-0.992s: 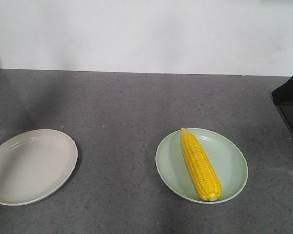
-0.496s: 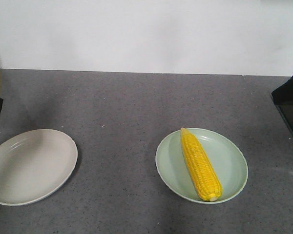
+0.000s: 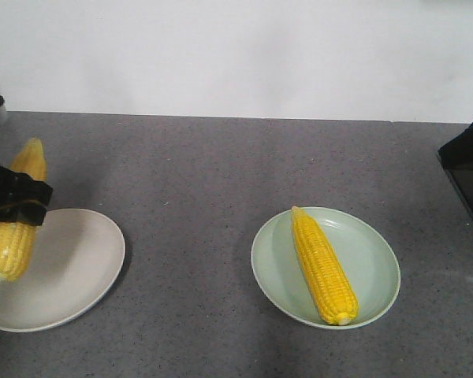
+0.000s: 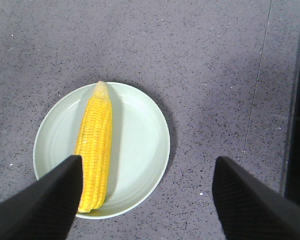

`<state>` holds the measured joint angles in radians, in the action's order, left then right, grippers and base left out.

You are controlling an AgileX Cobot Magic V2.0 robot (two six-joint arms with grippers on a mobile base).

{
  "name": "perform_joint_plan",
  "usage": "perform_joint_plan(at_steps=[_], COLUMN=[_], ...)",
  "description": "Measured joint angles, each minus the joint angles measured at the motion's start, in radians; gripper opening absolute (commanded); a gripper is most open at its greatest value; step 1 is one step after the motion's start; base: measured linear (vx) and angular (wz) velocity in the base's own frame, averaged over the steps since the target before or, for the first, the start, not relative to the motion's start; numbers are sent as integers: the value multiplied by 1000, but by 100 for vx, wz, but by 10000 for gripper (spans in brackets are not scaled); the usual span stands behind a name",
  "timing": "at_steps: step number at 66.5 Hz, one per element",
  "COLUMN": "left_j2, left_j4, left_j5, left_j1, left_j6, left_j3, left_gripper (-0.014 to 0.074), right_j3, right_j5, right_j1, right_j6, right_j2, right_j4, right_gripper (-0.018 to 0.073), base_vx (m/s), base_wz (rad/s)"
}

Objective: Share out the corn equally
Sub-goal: 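Lower the left gripper's corn cob onto the white plate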

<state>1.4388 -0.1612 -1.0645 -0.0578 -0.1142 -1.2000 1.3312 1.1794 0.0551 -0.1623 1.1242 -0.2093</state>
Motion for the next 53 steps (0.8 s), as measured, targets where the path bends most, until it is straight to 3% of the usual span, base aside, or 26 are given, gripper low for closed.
perform_joint_plan(at_steps=[32, 42, 53], left_j2=[128, 139, 142], left_j4=[-9, -9, -8], left_j5=[-40, -34, -31], left_j1=[-6, -6, -6], left_j6=[-2, -2, -2], left_j3=[0, 0, 0], left_gripper=[63, 153, 324], right_j3=[0, 0, 0], right_j5=[0, 0, -6], right_j1=[0, 0, 0], right_j6=[0, 0, 0], right_j2=[0, 0, 0], right_j4=[0, 0, 0], right_gripper=[528, 528, 528], base_vx=[0, 0, 0], base_wz=[0, 0, 0])
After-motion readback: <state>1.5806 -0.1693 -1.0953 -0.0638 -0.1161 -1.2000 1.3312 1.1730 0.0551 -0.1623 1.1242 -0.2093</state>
